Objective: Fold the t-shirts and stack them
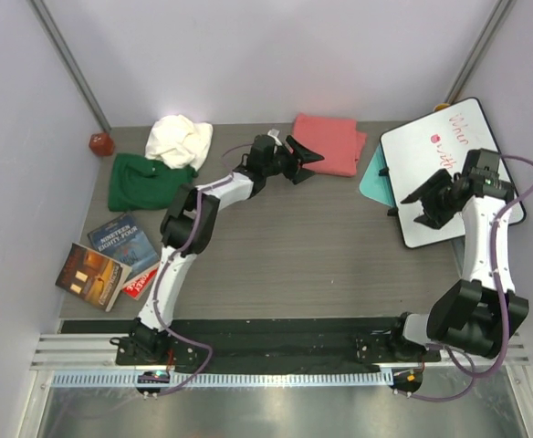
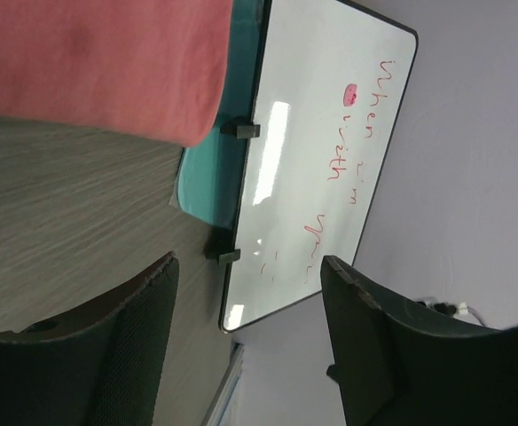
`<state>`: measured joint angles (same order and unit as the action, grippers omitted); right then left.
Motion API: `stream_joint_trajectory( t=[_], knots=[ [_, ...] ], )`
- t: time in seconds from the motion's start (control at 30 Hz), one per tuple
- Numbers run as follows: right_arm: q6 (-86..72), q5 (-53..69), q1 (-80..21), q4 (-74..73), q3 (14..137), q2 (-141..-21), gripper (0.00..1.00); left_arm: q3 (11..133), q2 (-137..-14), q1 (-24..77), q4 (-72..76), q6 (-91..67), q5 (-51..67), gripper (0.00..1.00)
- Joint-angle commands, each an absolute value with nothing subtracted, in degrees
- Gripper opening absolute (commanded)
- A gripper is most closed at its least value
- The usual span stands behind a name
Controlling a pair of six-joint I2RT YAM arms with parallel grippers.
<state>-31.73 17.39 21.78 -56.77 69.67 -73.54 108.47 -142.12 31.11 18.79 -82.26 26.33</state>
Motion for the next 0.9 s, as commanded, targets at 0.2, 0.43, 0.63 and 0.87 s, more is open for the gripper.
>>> stream_joint_trajectory(
  t=[0.2, 0.43, 0.63, 0.87],
  knots=[
    [-28.66, 10.99, 17.41, -50.36, 89.28, -93.91, 0.01, 88.08, -121.49, 27.68, 25.31, -80.52, 34.01, 0.64],
    [-26.19, 7.48, 14.68, -48.87, 103.43, -111.25, 0.01, 76.40, -112.33, 27.60, 19.43, -71.81, 36.21, 0.65],
    [-24.44, 2.91, 11.61, -47.55, 105.99, -117.67, 0.01, 70.76, -107.94, 26.72, 16.45, -68.56, 37.27, 0.65],
    [-23.21, 0.27, 10.02, -48.34, 101.70, -118.31, 0.01, 69.52, -106.35, 26.28, 12.04, -65.04, 37.97, 0.65]
  ],
)
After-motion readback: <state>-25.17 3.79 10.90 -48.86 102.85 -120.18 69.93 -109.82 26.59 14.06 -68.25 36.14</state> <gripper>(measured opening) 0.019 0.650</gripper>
